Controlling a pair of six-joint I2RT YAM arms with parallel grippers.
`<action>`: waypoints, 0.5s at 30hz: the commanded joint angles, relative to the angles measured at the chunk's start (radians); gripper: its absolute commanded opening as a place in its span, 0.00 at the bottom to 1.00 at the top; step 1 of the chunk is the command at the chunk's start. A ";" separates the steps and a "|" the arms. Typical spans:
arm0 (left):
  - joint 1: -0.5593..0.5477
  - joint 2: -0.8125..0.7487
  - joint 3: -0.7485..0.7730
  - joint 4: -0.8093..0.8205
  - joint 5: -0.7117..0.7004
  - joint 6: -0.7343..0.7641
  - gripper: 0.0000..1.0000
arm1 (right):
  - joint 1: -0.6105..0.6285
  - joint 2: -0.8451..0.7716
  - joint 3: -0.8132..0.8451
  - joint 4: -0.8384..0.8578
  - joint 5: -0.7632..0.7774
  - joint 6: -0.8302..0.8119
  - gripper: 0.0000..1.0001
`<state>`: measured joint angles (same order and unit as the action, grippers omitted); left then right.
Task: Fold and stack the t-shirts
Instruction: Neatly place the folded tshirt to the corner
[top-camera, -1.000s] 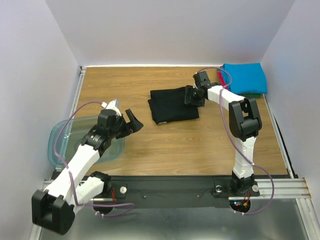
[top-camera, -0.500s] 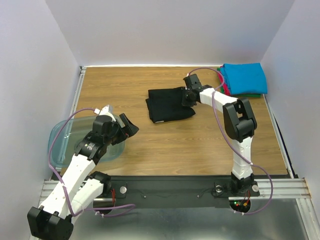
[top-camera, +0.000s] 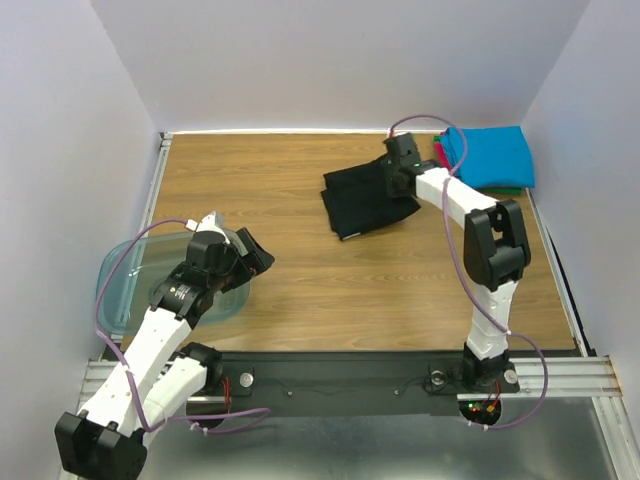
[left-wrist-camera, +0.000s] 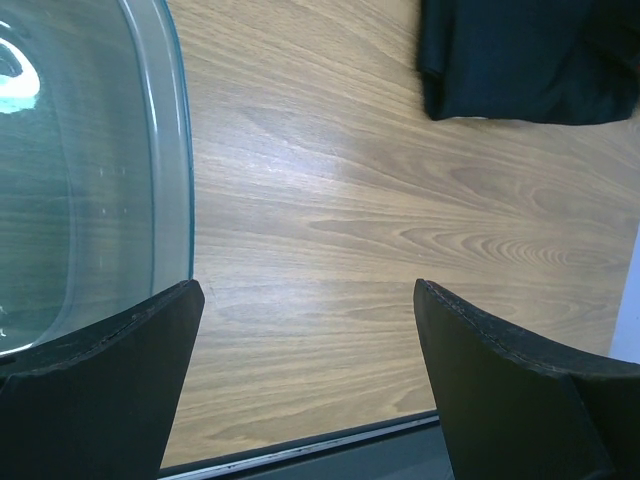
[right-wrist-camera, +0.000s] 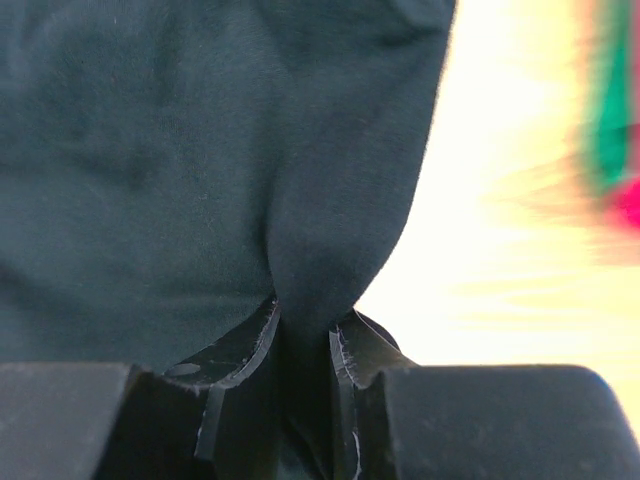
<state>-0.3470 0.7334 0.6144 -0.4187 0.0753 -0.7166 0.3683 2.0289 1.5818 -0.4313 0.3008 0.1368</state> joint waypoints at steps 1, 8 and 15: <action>-0.004 0.014 0.019 -0.008 -0.040 -0.006 0.98 | -0.095 -0.105 0.102 0.031 0.055 -0.155 0.00; -0.004 0.058 0.039 -0.011 -0.068 -0.004 0.98 | -0.195 -0.110 0.205 0.031 0.043 -0.291 0.00; -0.004 0.138 0.084 -0.011 -0.118 0.012 0.98 | -0.288 -0.098 0.308 0.031 0.024 -0.351 0.00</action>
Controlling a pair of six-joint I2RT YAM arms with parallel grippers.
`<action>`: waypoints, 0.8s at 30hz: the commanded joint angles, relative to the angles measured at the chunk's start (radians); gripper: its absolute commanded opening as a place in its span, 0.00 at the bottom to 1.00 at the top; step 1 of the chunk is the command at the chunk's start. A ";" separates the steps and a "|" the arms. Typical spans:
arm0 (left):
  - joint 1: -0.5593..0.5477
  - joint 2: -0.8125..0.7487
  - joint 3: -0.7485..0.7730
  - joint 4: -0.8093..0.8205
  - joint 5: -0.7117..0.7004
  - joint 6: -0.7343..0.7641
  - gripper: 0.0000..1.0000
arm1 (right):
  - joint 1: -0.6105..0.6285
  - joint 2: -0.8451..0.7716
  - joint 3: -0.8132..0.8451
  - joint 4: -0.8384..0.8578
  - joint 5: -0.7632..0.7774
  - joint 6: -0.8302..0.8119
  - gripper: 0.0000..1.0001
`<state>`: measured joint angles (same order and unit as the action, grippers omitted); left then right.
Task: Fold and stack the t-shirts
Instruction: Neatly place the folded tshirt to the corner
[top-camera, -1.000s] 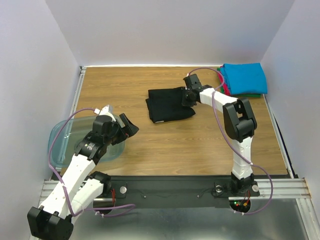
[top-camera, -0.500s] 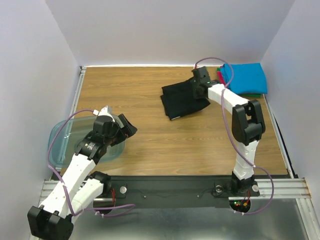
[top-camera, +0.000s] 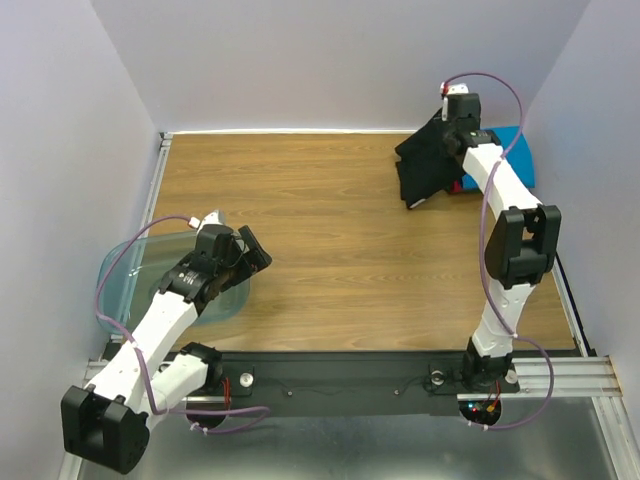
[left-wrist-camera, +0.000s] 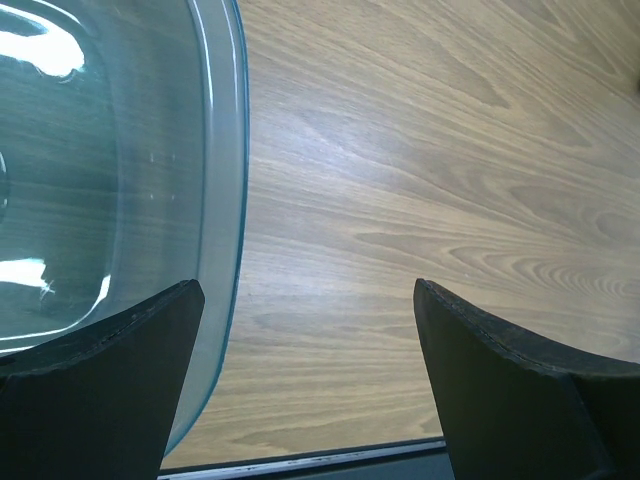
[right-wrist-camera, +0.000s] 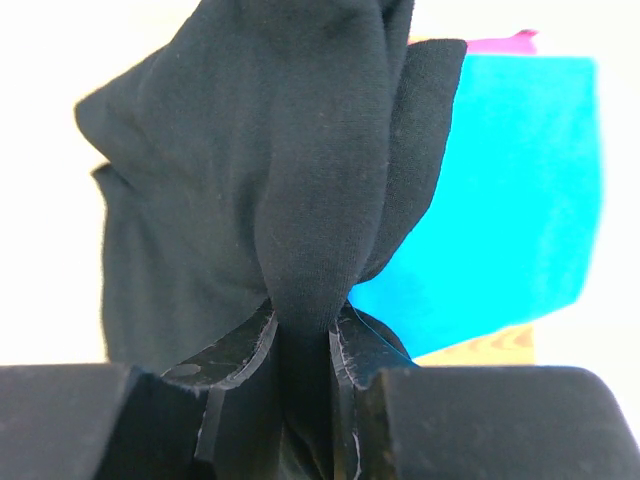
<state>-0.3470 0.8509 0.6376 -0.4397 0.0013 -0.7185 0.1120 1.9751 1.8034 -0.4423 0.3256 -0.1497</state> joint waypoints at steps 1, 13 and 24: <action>-0.004 0.034 0.062 0.012 -0.043 0.017 0.98 | -0.038 -0.044 0.097 0.042 0.001 -0.070 0.00; -0.004 0.089 0.079 0.024 -0.052 0.037 0.98 | -0.101 -0.065 0.243 0.040 -0.007 -0.074 0.00; -0.003 0.086 0.079 0.019 -0.066 0.045 0.98 | -0.181 -0.127 0.263 0.013 -0.054 -0.007 0.00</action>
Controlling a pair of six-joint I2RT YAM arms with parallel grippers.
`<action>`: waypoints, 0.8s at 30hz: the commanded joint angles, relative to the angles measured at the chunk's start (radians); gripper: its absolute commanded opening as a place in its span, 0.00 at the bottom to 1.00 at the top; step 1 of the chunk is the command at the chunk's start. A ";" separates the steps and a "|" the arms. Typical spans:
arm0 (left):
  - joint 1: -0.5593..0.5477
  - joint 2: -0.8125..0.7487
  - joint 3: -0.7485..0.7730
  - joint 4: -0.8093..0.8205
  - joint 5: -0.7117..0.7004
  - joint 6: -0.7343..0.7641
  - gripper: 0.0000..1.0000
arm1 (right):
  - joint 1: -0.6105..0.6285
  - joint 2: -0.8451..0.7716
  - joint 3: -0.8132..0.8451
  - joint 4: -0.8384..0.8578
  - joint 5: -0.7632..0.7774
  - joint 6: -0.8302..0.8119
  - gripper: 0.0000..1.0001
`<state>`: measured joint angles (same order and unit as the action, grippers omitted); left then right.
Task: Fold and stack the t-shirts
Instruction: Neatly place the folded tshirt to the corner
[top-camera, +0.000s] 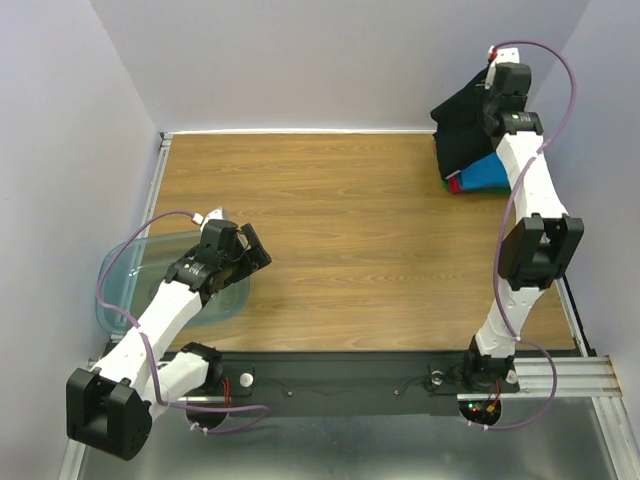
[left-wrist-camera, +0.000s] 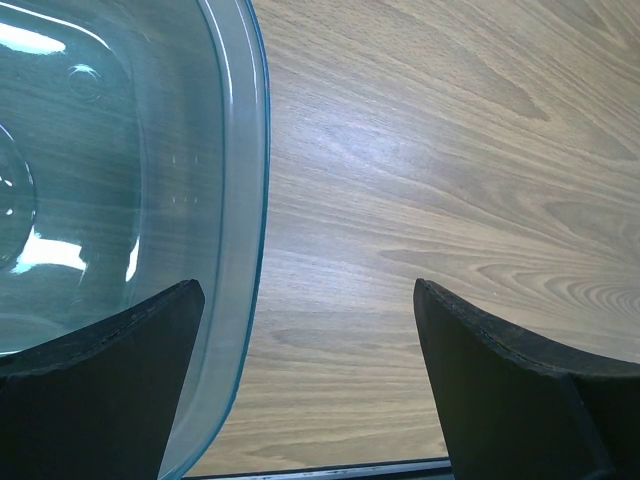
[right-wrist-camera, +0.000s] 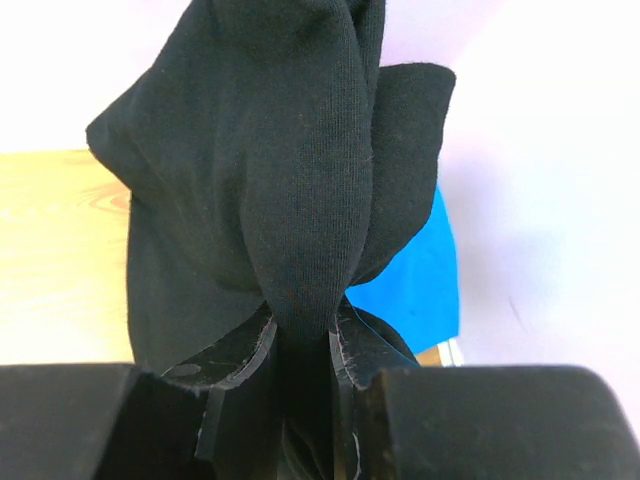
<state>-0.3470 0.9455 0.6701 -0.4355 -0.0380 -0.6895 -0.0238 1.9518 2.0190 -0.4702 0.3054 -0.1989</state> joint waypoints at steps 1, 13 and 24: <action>-0.003 -0.007 0.046 0.015 -0.025 0.016 0.98 | -0.053 -0.108 0.047 0.038 -0.046 0.046 0.00; -0.003 0.018 0.051 0.018 -0.031 0.024 0.98 | -0.162 -0.022 0.058 -0.033 -0.236 0.053 0.00; -0.003 0.041 0.054 0.017 -0.040 0.022 0.98 | -0.186 0.243 0.268 -0.035 0.104 0.027 0.24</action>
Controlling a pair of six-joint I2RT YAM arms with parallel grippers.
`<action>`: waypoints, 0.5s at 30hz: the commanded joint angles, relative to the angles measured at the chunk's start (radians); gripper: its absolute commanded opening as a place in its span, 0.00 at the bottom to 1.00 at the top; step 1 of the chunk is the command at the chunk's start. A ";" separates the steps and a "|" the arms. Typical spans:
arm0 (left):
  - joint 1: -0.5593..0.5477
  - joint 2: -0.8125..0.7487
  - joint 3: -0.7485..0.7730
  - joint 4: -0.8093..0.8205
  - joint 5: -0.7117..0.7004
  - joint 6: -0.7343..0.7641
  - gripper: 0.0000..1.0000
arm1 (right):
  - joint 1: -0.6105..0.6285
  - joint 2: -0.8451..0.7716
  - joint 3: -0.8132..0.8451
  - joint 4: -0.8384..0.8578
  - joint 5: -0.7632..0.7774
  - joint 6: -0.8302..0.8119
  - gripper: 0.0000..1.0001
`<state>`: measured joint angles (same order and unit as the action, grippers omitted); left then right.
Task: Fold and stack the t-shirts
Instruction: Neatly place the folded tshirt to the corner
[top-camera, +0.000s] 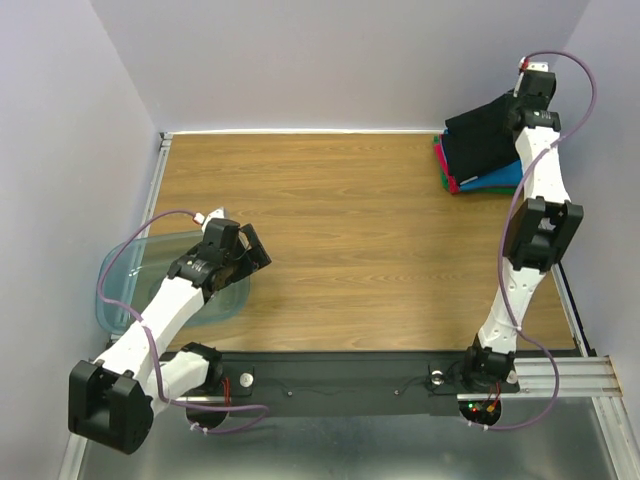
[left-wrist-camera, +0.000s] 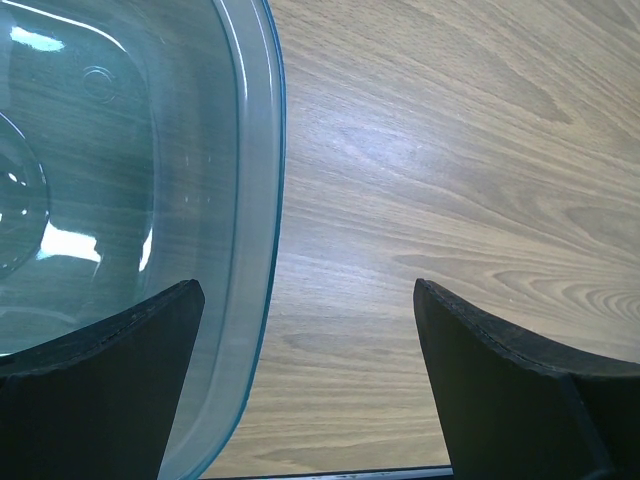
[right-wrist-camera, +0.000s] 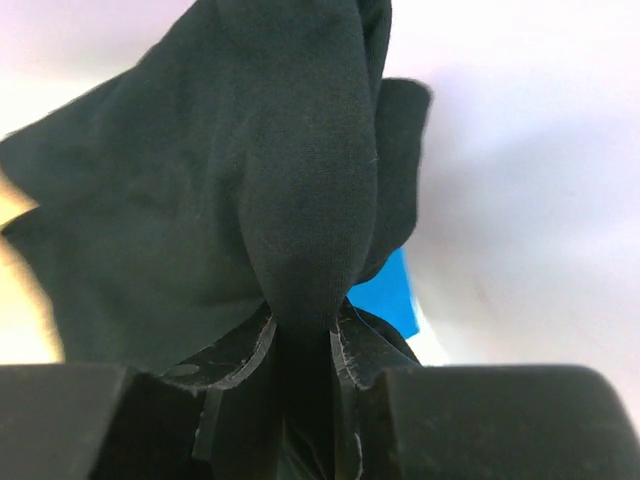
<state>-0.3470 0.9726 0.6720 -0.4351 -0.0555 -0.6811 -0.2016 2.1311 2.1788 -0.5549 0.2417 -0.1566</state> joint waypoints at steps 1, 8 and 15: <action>-0.003 0.017 0.052 0.015 -0.024 0.014 0.98 | -0.010 0.082 0.124 0.049 0.183 -0.032 0.35; -0.003 0.025 0.066 0.004 -0.026 0.014 0.98 | -0.010 0.101 0.112 0.052 0.199 0.021 1.00; -0.003 -0.002 0.080 0.007 -0.015 0.011 0.98 | -0.010 -0.077 -0.037 0.052 -0.025 0.188 1.00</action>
<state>-0.3470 0.9981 0.7063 -0.4377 -0.0608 -0.6811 -0.2039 2.2124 2.1887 -0.5465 0.3466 -0.0837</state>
